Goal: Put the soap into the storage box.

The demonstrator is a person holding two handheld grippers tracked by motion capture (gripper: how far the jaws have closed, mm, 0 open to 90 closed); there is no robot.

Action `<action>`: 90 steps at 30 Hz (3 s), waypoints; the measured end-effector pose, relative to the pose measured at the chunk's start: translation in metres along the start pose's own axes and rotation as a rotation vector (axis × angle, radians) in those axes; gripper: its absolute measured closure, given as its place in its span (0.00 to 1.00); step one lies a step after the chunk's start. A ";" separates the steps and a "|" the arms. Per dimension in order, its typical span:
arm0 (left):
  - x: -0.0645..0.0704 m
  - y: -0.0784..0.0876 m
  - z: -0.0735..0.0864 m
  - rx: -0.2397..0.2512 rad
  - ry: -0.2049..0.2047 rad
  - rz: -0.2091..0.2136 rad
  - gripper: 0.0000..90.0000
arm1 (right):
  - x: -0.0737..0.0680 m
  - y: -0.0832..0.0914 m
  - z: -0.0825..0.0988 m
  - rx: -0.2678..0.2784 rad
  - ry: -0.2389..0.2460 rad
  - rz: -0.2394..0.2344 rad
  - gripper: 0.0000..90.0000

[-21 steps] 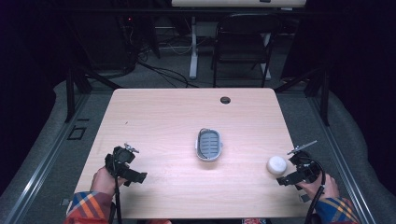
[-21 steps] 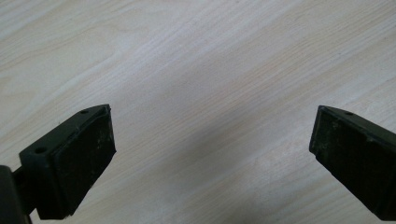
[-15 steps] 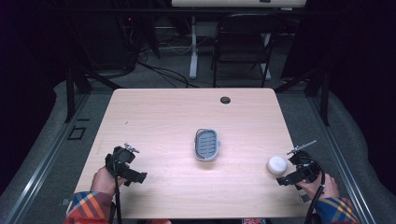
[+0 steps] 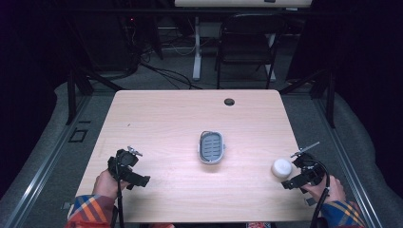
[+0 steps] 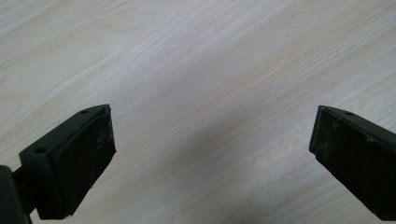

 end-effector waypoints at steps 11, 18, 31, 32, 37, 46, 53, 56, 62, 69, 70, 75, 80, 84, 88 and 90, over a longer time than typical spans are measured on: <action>0.001 -0.001 -0.001 -0.004 -0.003 0.002 0.00 | 0.001 0.004 -0.011 0.003 0.021 -0.012 0.00; 0.001 -0.002 -0.001 -0.005 -0.005 0.002 0.00 | 0.000 0.004 -0.018 -0.015 0.044 0.007 0.00; 0.001 -0.002 -0.001 -0.010 -0.008 0.003 0.00 | -0.001 -0.005 -0.043 -0.082 0.087 0.006 0.00; 0.001 -0.002 -0.001 -0.010 -0.007 0.003 0.00 | -0.005 -0.011 -0.044 0.001 0.028 -0.017 0.00; 0.001 -0.002 -0.001 -0.012 -0.009 0.003 0.00 | 0.004 -0.003 -0.055 -0.150 0.131 0.028 0.00; 0.001 -0.002 -0.001 -0.013 -0.010 0.003 0.00 | 0.009 -0.005 -0.069 -0.222 0.167 0.055 0.00; 0.001 -0.002 -0.001 -0.012 -0.011 0.004 0.00 | 0.007 -0.015 -0.072 -0.189 0.122 0.040 0.02; 0.001 -0.002 -0.001 -0.012 -0.012 0.003 0.00 | 0.006 -0.016 -0.073 -0.178 0.111 0.034 0.08; 0.002 -0.002 -0.001 -0.014 -0.013 0.002 0.00 | 0.004 -0.021 -0.072 -0.168 0.093 0.029 0.15; 0.002 -0.002 -0.001 -0.015 -0.014 0.002 0.00 | 0.005 -0.022 -0.074 -0.230 0.120 0.058 0.20; 0.002 -0.002 -0.001 -0.014 -0.013 0.001 0.00 | 0.005 -0.024 -0.073 -0.224 0.117 0.061 0.20; 0.002 -0.003 -0.001 -0.015 -0.014 0.001 0.00 | 0.005 -0.026 -0.074 -0.218 0.108 0.077 0.24; 0.002 -0.003 -0.001 -0.018 -0.018 0.003 0.00 | 0.005 -0.026 -0.074 -0.232 0.115 0.080 0.25; 0.002 -0.003 -0.001 -0.018 -0.019 0.003 0.00 | 0.005 -0.026 -0.075 -0.236 0.118 0.083 0.25; 0.003 -0.003 -0.001 -0.021 -0.021 0.001 0.00 | 0.005 -0.027 -0.075 -0.236 0.117 0.086 0.25; 0.003 -0.003 -0.001 -0.022 -0.021 0.001 0.00 | 0.005 -0.027 -0.075 -0.236 0.116 0.087 0.25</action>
Point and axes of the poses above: each handheld gripper's, and its own axes: y roughly backward along the jaws, z roughly out of its underside, x roughly to its right, the point moved 2 cm from there along -y, roughly forward along the jaws, and after that the axes turned 12 degrees about -x, right-handed, at the moved point
